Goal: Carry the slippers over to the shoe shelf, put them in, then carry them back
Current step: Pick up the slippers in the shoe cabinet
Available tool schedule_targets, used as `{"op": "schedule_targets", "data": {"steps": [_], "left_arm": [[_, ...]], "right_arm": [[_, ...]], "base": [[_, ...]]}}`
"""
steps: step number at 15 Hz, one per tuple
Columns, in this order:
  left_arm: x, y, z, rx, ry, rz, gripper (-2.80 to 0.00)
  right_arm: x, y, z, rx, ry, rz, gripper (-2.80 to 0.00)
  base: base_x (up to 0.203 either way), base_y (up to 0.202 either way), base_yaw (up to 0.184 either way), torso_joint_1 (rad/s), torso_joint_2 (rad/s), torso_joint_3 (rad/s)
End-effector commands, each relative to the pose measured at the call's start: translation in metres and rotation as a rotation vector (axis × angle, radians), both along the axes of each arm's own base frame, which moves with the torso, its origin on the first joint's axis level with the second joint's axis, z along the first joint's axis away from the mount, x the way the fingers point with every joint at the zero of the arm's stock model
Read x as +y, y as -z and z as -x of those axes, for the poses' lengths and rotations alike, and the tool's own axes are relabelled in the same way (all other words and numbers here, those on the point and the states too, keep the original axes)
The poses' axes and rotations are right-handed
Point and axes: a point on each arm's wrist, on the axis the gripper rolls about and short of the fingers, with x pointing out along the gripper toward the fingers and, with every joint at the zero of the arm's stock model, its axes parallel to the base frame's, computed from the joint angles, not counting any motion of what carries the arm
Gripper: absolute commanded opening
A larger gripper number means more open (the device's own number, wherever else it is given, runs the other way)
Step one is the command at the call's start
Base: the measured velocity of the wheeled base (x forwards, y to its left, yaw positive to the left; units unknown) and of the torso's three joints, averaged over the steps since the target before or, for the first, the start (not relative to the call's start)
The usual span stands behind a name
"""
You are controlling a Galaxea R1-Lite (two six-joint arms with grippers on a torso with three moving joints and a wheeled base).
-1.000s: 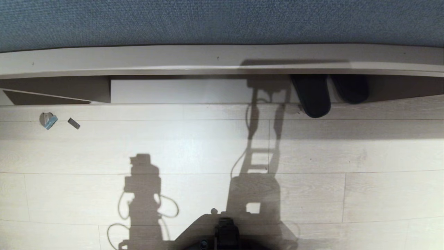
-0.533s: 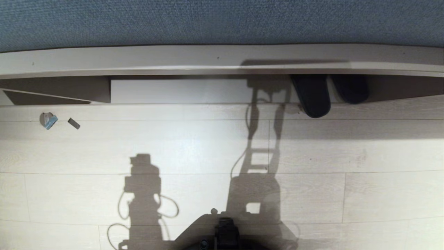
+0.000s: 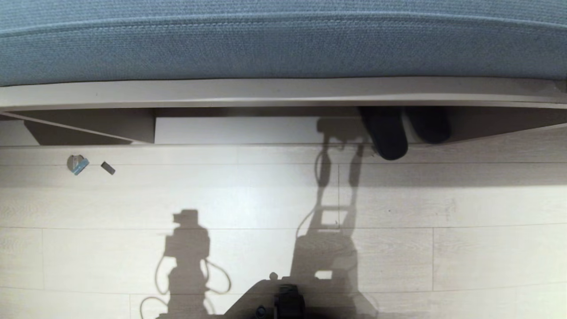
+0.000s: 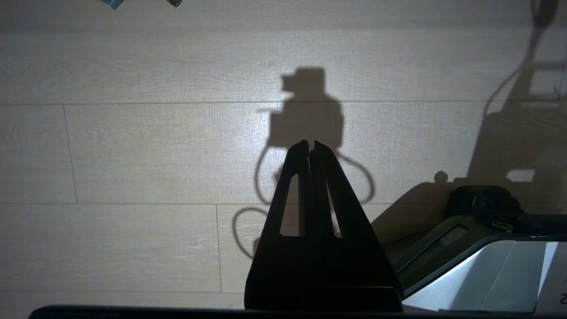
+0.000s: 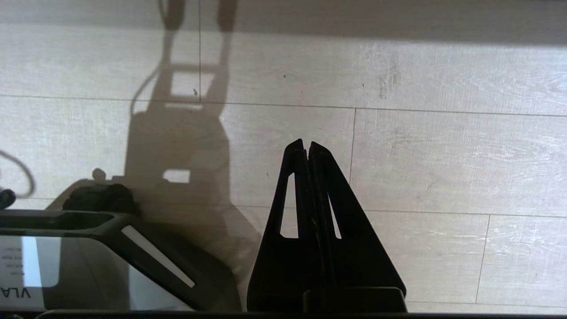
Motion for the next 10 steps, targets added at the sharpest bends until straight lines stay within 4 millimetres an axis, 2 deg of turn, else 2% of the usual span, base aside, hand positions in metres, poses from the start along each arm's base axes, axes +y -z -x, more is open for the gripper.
{"op": "schedule_targets", "data": {"steps": [1, 10], "left_arm": [[0.0, -0.0001, -0.0001, 0.0, 0.0, 0.0, -2.8], [0.0, -0.0001, -0.0001, 0.0, 0.0, 0.0, -2.8]], "right_arm": [[0.0, -0.0003, -0.0002, 0.002, 0.0, 0.0, -2.8], [0.0, -0.0003, -0.0002, 0.002, 0.0, 0.0, -2.8]], "base": [[0.0, 0.0, 0.0, -0.001, 0.0, 0.206], [0.0, 0.0, 0.0, 0.003, 0.0, 0.192]]}}
